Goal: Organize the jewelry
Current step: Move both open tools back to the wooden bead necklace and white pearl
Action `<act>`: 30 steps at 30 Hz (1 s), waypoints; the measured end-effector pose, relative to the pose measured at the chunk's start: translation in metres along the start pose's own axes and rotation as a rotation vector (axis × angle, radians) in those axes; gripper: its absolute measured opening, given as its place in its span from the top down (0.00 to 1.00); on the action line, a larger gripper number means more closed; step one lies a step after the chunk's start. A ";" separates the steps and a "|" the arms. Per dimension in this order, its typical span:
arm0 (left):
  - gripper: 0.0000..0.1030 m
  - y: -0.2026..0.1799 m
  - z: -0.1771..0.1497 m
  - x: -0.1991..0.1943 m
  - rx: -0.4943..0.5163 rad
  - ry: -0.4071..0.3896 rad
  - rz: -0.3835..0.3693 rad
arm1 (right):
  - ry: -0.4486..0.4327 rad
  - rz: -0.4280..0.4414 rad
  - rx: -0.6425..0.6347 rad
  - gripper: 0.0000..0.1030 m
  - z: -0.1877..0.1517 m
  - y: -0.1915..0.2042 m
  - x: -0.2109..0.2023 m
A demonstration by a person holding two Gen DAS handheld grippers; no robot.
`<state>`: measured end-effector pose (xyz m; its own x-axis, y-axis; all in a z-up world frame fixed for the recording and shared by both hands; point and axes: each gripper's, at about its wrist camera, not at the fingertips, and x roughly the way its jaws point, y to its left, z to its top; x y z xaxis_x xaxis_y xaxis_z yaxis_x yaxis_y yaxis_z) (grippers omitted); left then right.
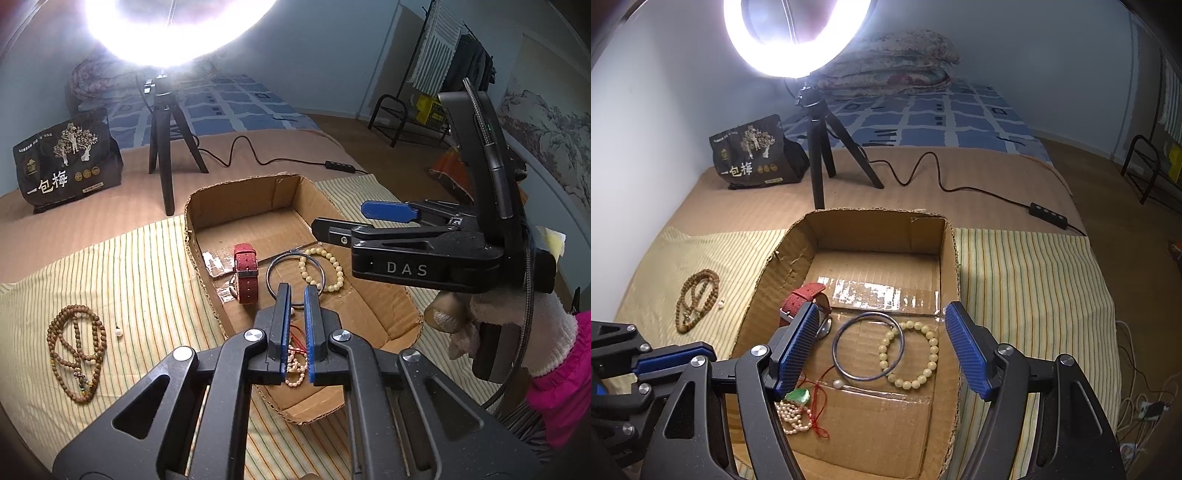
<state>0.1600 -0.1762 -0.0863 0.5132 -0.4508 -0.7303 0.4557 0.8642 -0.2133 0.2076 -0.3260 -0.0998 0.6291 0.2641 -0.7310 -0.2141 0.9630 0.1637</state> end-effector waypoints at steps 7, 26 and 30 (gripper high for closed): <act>0.96 0.003 -0.001 -0.008 -0.001 -0.013 0.018 | -0.007 -0.006 0.005 0.31 -0.001 0.001 -0.005; 0.63 0.070 0.002 -0.069 -0.117 -0.122 0.130 | -0.101 0.051 0.000 0.31 0.004 0.037 -0.040; 0.57 0.088 0.002 -0.083 -0.146 -0.145 0.163 | -0.110 0.078 -0.016 0.31 0.005 0.052 -0.043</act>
<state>0.1587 -0.0631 -0.0431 0.6752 -0.3212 -0.6640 0.2538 0.9464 -0.1997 0.1730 -0.2874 -0.0565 0.6882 0.3433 -0.6392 -0.2771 0.9385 0.2059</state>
